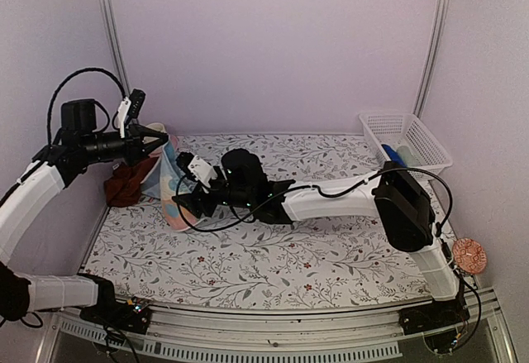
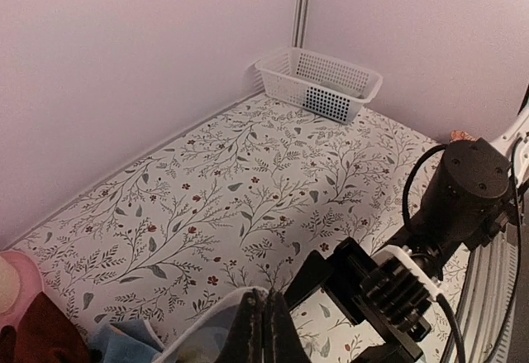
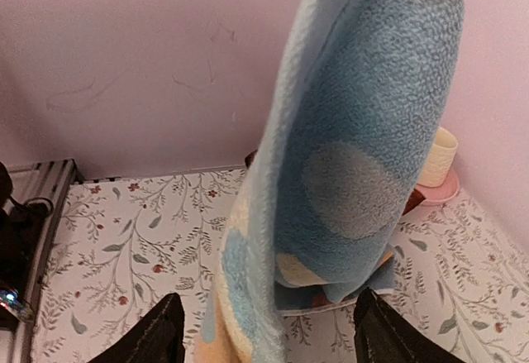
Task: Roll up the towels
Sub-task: Pass from the left arm to the right, then put down the towel at the center of the board.
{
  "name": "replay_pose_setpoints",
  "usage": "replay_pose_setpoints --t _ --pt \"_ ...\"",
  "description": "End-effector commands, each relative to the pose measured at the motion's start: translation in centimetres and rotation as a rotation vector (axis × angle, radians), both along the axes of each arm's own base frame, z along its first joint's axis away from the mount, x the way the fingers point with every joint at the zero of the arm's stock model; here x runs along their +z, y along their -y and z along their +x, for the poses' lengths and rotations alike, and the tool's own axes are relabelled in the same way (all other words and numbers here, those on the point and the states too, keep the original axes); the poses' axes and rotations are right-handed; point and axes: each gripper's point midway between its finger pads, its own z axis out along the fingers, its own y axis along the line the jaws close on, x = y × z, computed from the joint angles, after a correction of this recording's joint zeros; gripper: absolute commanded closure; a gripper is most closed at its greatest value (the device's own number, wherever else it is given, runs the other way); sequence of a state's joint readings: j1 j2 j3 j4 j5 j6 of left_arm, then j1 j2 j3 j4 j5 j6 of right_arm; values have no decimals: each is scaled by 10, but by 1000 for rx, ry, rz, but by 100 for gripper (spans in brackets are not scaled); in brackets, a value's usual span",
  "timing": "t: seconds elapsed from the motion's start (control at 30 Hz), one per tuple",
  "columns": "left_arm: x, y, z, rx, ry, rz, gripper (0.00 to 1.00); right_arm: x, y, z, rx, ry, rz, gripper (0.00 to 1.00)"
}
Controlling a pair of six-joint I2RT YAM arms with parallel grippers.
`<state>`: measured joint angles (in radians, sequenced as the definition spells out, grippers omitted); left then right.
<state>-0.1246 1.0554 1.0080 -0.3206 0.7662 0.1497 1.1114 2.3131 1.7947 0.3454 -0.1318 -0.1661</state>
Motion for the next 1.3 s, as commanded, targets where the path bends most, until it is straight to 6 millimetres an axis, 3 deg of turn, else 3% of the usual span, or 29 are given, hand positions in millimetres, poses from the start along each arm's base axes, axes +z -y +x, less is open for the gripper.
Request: replay_pose_setpoints --t 0.0,0.1,0.17,0.2,0.3,0.37,0.43,0.53,0.6,0.8,0.97,1.07,1.27 --pt "-12 11 -1 -69 -13 -6 100 13 -6 -14 97 -16 43 38" --pt "-19 15 -2 -100 -27 -8 100 14 -5 -12 95 -23 45 66" --pt "-22 18 -4 -125 -29 -10 100 13 -1 -4 60 -39 46 90" --pt "-24 20 -6 -141 -29 -8 100 14 3 1 34 -46 48 96" --pt "-30 23 -8 -175 -32 4 100 19 27 23 -89 -76 48 98" --pt "-33 23 -8 -179 -30 25 98 28 58 46 -200 -102 59 98" --pt "-38 21 -6 -174 -27 43 73 38 90 62 -284 -115 68 98" --pt "-46 18 1 -145 -31 64 23 52 137 79 -412 -148 101 98" --pt "-55 12 12 -94 -36 90 5 54 163 85 -489 -143 95 98" --pt "-117 -41 83 254 -123 251 3 52 222 91 -667 -130 24 98" --pt "-176 -82 125 407 -279 323 8 36 258 100 -781 -153 -67 98" --pt "-203 -93 131 396 -335 355 10 19 289 108 -892 -186 -143 98" --pt "-226 -88 114 273 -280 440 6 -10 352 120 -1066 -262 -219 98"
